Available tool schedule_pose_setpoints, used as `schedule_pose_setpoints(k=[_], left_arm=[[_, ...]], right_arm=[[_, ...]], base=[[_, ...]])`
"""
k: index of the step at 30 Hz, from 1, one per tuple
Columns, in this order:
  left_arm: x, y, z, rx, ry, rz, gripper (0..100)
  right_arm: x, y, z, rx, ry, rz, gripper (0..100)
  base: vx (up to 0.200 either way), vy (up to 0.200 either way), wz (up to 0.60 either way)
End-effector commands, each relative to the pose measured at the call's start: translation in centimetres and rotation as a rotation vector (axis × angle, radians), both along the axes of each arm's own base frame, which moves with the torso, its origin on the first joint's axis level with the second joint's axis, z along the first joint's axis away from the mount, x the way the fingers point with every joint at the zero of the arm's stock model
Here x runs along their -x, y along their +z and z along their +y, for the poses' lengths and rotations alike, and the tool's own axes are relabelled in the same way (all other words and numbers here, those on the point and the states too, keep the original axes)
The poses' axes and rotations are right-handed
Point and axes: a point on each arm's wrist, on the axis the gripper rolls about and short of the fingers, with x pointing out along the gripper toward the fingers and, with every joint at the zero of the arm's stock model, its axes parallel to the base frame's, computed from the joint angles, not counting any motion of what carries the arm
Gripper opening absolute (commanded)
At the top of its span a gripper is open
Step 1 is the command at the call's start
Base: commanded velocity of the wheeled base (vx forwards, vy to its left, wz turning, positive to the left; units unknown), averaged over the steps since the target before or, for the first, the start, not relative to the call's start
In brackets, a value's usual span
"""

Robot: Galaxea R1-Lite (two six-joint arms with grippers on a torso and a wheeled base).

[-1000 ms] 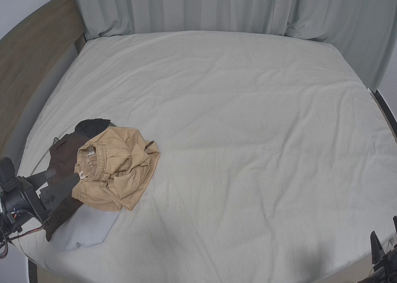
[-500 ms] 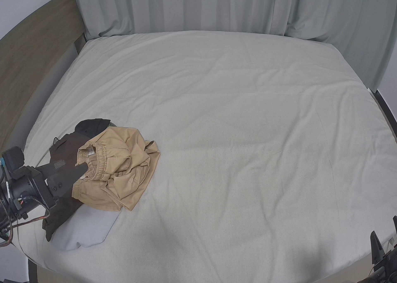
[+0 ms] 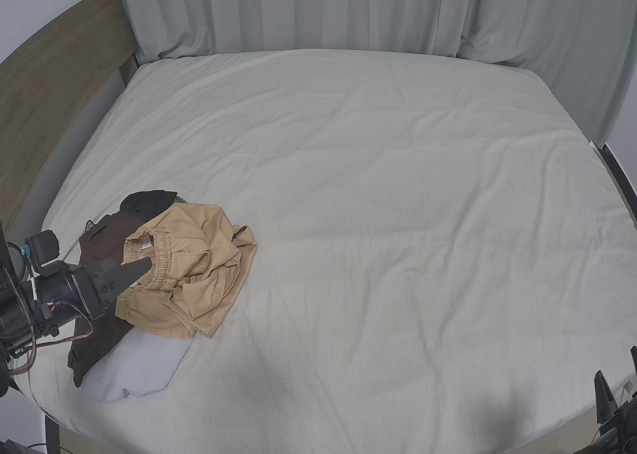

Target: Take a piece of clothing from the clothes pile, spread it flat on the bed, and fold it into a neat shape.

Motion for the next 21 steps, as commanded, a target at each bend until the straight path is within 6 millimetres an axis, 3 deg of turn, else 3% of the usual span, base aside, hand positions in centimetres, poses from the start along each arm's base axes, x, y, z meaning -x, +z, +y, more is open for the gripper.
schedule_pose_setpoints(k=[1,13,21], left_arm=[[-0.9,-0.7,0.3,0.002,0.012,0.045,100],[-3.9,-3.3,1.6,0.026,0.011,0.120,100],[-7.0,-5.4,2.1,0.026,0.019,0.094,100]], right_arm=[[-0.1,-0.5,0.0,0.001,0.000,0.012,100],[-0.1,-0.5,0.0,0.001,0.000,0.012,100],[-0.1,-0.5,0.0,0.001,0.000,0.012,100]], base=[[0.000,0.000,0.00],[0.000,0.000,0.00],[0.000,0.000,0.00]])
